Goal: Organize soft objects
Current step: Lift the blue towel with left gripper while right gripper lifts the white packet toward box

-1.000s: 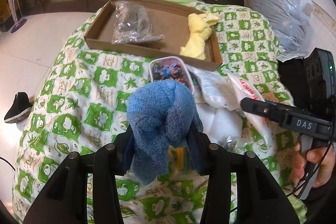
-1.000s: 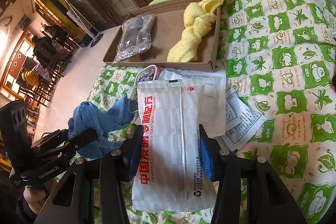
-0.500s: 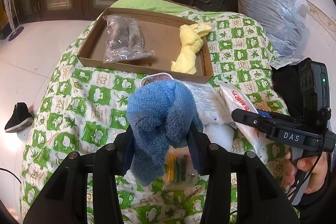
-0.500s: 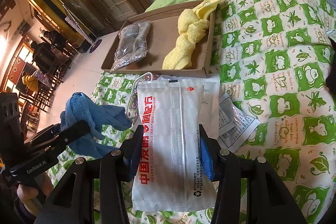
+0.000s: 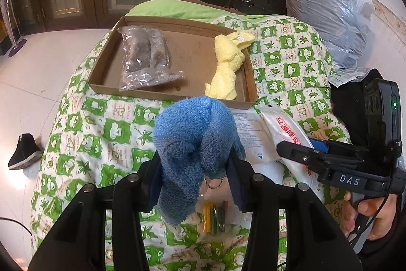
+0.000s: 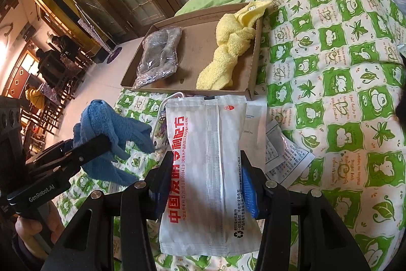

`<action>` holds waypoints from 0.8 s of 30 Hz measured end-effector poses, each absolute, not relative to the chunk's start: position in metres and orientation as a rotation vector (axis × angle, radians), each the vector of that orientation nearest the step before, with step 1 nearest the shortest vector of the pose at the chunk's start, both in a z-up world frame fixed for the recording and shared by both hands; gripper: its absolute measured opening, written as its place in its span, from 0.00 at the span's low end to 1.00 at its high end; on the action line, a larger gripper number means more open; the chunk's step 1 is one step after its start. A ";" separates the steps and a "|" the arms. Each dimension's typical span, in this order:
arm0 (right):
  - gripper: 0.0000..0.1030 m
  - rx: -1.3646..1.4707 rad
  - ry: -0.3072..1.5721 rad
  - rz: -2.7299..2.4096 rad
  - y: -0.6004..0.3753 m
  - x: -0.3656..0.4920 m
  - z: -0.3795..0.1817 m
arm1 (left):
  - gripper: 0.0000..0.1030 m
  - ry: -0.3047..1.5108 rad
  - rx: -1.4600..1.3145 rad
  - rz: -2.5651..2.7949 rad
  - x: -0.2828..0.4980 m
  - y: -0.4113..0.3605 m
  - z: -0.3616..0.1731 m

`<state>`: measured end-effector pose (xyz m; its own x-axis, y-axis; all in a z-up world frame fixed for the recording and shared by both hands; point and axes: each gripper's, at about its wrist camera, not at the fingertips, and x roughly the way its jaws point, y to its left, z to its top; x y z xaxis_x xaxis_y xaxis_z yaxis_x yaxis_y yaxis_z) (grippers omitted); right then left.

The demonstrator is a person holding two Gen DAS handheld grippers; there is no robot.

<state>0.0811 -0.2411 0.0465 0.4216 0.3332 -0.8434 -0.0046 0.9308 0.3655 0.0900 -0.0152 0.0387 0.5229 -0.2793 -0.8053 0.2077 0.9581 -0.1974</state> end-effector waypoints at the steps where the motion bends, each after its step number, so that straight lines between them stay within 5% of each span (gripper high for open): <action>1: 0.46 0.330 1.121 0.216 -0.242 0.082 0.046 | 0.41 0.977 -0.079 -0.293 0.092 -0.016 0.039; 24: 0.46 0.336 1.090 0.226 -0.250 0.120 0.049 | 0.42 0.942 -0.064 -0.292 0.142 -0.032 0.062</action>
